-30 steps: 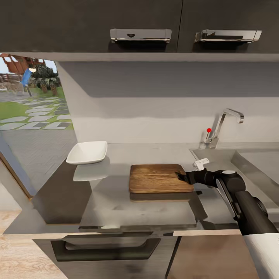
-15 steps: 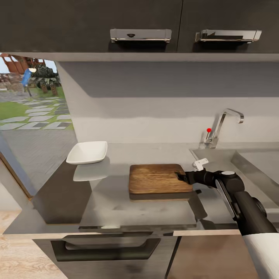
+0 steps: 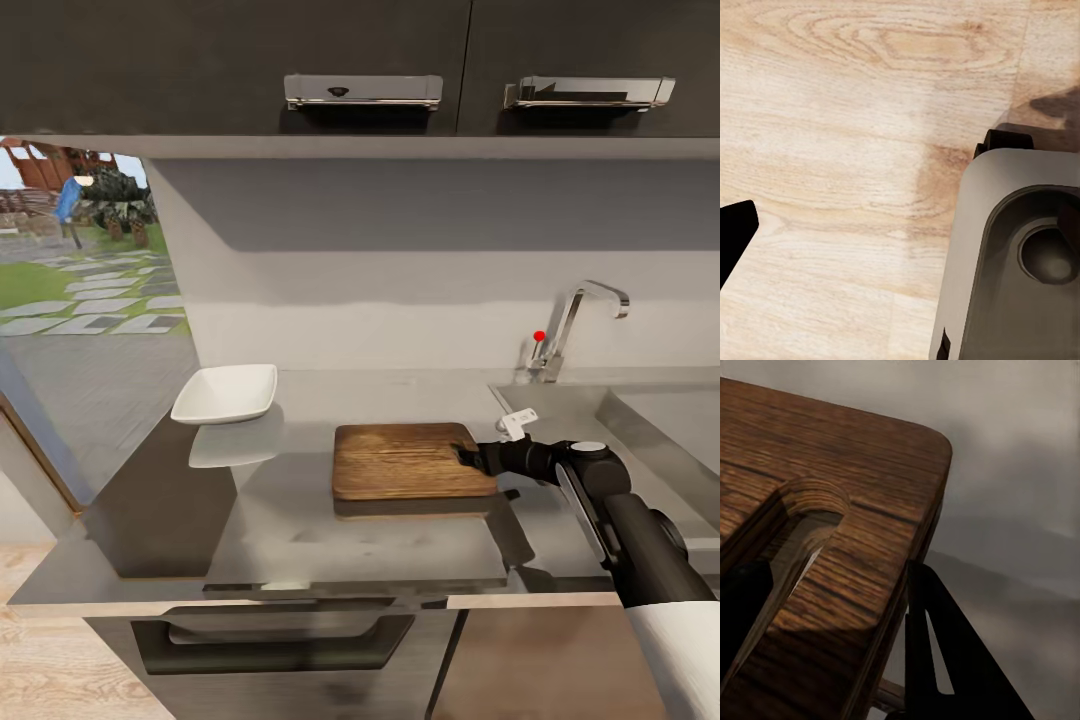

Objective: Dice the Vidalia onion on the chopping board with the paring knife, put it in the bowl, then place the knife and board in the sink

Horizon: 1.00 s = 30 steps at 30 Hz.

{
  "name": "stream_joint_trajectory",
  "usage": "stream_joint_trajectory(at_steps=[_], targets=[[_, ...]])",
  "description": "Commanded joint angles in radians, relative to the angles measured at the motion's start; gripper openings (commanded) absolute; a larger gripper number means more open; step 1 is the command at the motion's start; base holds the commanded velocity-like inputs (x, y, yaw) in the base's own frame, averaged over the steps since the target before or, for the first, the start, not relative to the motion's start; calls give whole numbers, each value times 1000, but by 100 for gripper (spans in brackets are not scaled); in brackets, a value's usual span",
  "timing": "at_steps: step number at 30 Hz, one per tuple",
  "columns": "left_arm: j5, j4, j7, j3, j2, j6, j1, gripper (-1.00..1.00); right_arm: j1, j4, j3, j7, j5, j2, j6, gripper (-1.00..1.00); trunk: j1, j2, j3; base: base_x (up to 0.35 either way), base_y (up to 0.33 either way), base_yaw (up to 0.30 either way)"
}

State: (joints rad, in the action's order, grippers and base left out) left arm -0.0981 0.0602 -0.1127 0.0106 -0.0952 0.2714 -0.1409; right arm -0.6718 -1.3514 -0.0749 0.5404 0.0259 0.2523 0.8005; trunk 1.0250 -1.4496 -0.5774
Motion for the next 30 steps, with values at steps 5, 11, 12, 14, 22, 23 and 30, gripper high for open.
stream_joint_trajectory(at_steps=[5,11,12,14,22,23,30], targets=[[-9,4,2,0,0,8,-2,100,0,51,-3,1,26,1,0,100,0,0,-1,0,0,0],[-9,4,2,0,0,8,-2,100,0,51,-3,1,26,1,0,100,0,0,-1,0,0,0],[-9,4,2,0,0,8,-2,100,0,51,-3,1,26,1,0,100,0,0,-1,0,0,0],[-9,4,2,0,0,8,-1,100,0,51,-3,1,26,1,0,100,0,0,-1,0,0,0],[-9,4,2,0,0,8,-2,100,0,51,-3,1,26,1,0,100,0,0,-1,0,0,0],[-9,4,2,0,0,8,-2,100,0,51,-3,1,26,1,0,100,0,0,-1,0,0,0],[-9,4,2,0,0,8,-2,100,0,47,0,1,26,1,2,100,0,0,-1,0,0,0]])
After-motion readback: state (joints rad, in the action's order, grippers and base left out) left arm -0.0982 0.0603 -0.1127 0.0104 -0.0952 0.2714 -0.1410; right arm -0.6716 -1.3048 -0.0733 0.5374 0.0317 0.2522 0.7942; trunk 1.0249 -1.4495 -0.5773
